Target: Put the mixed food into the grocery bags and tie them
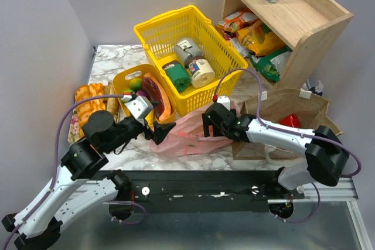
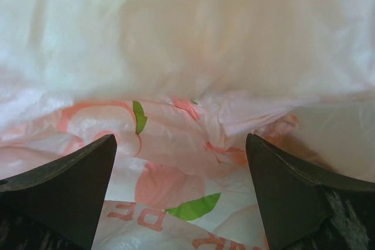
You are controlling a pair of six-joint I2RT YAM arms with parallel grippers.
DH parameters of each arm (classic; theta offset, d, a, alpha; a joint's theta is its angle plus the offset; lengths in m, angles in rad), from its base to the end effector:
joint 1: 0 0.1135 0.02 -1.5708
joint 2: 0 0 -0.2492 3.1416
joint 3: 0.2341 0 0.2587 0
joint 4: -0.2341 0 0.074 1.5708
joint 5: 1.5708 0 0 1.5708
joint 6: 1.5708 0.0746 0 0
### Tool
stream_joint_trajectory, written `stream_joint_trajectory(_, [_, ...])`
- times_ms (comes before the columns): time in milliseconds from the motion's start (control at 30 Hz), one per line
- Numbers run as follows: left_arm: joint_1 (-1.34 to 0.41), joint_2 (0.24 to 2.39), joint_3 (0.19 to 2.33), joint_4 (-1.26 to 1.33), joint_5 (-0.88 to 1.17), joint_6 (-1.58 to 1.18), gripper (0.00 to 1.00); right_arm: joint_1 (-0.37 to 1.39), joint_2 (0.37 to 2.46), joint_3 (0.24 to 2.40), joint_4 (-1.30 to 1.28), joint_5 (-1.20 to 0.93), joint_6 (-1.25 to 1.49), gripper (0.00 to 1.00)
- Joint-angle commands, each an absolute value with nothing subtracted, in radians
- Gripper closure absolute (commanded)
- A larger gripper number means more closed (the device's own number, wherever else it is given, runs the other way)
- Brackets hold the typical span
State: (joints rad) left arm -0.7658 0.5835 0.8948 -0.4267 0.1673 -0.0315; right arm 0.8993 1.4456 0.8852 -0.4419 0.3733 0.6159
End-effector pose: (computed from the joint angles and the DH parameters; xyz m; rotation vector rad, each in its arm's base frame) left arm 0.1210 -0.1336 0.3680 0.7435 1.5724 -0.7338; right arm 0.2149 0.2267 0.1569 -0.2144 2.4704 0.1574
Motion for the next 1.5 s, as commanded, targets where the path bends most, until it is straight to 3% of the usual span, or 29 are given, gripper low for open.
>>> stream_joint_trajectory(0, [-0.758, 0.595, 0.998, -0.491, -0.050, -0.031, 0.01, 0.893, 1.417, 0.876, -0.394, 0.405, 0.612, 0.00])
stream_joint_trajectory(100, [-0.729, 0.662, 1.057, -0.549, -0.213, -0.043, 0.01, 0.893, 1.404, 0.862, -0.377, 0.396, 0.607, 0.00])
stream_joint_trajectory(200, [-0.648, 0.759, 1.080, -0.563, -0.191, -0.060, 0.01, 0.894, 1.391, 0.848, -0.359, 0.380, 0.603, 0.00])
stream_joint_trajectory(333, [-0.271, 0.899, 1.078, -0.523, -0.021, -0.125, 0.01, 0.893, 1.379, 0.833, -0.338, 0.364, 0.597, 0.00])
stream_joint_trajectory(433, [-0.082, 0.937, 1.046, -0.474, 0.095, -0.223, 0.01, 0.894, 1.362, 0.824, -0.333, 0.362, 0.594, 0.00])
stream_joint_trajectory(633, [0.126, 1.011, 0.974, -0.407, -0.096, -0.230, 0.02, 0.893, 1.322, 0.819, -0.327, 0.353, 0.578, 0.00])
stream_joint_trajectory(800, [0.316, 1.140, 0.963, -0.387, -0.096, -0.209, 0.14, 0.894, 1.279, 0.804, -0.318, 0.342, 0.558, 0.00])
stream_joint_trajectory(1067, [0.331, 1.495, 1.136, -0.422, -0.178, -0.117, 0.40, 0.893, 1.221, 0.764, -0.236, 0.267, 0.520, 0.00])
stream_joint_trajectory(1267, [0.331, 1.652, 1.241, -0.440, -0.258, -0.072, 0.44, 0.894, 1.212, 0.738, -0.164, 0.193, 0.515, 0.01])
stream_joint_trajectory(1467, [0.331, 1.710, 1.236, -0.431, -0.187, -0.066, 0.51, 0.893, 1.221, 0.738, -0.149, 0.176, 0.505, 0.01])
